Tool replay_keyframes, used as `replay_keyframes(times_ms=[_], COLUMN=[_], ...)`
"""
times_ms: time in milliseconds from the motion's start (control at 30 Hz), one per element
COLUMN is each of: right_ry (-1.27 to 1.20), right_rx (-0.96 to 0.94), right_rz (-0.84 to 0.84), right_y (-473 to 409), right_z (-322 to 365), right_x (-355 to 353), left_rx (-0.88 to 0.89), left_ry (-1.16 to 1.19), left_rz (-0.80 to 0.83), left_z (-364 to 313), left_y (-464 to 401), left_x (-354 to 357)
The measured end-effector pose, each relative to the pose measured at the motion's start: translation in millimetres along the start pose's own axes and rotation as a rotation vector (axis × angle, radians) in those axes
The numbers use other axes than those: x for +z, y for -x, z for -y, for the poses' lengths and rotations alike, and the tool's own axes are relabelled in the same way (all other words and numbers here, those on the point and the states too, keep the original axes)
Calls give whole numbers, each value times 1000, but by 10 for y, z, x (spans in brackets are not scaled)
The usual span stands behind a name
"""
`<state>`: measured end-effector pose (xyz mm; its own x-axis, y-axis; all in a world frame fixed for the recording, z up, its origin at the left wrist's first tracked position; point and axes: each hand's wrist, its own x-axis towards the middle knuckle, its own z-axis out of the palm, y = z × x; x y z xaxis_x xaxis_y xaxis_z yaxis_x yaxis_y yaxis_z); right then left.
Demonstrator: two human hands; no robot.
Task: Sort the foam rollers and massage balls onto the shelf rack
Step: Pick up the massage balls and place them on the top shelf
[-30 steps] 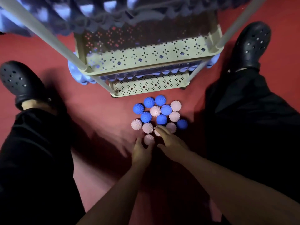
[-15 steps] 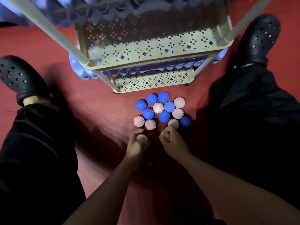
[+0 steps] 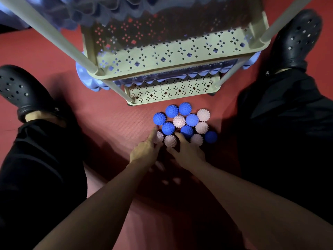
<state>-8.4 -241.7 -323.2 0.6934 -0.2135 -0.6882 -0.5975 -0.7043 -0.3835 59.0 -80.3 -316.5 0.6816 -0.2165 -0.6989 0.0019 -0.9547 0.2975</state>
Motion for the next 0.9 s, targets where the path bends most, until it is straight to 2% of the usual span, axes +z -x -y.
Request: replay_keyframes(times_ms=[133,200,300,367,467,500,533,567,600,700,900], right_ry=[-52,-155,-441,-588,-638,-690,-795,-923,-1071,-1242,-1481], right_rx=[2,13,14,-7,3,42,53,94,183,216,9], right_rz=[20,49,109,148,227,203,177,219,329,439,484], right_y=[-51,-57,9,98,335,424,500,576,673,1113,1984], right_z=[-50,-62,-56,-41,33,63,82,81,137,370,749], right_x=[24,47,54,-1,-200,-299,-375,-467,-580,-959,-1551], left_rx=[-11,-43,-157,-253,-381,-398,-387,-364,-345,-343,-171], left_ry=[112,300,581,807,1093,1176,1245,1292,1356,1535,1574], left_rz=[-56,-78,-61,-21,91,139,183,220,252,266,189], left_z=[19,58,122,93,7,-7,-16,-33,-70,-278,-602], left_y=[-53,-49,56,167,394,478,561,631,723,1089,2000], left_x=[30,78,122,68,-108,-184,-251,-325,-425,-823,-1507])
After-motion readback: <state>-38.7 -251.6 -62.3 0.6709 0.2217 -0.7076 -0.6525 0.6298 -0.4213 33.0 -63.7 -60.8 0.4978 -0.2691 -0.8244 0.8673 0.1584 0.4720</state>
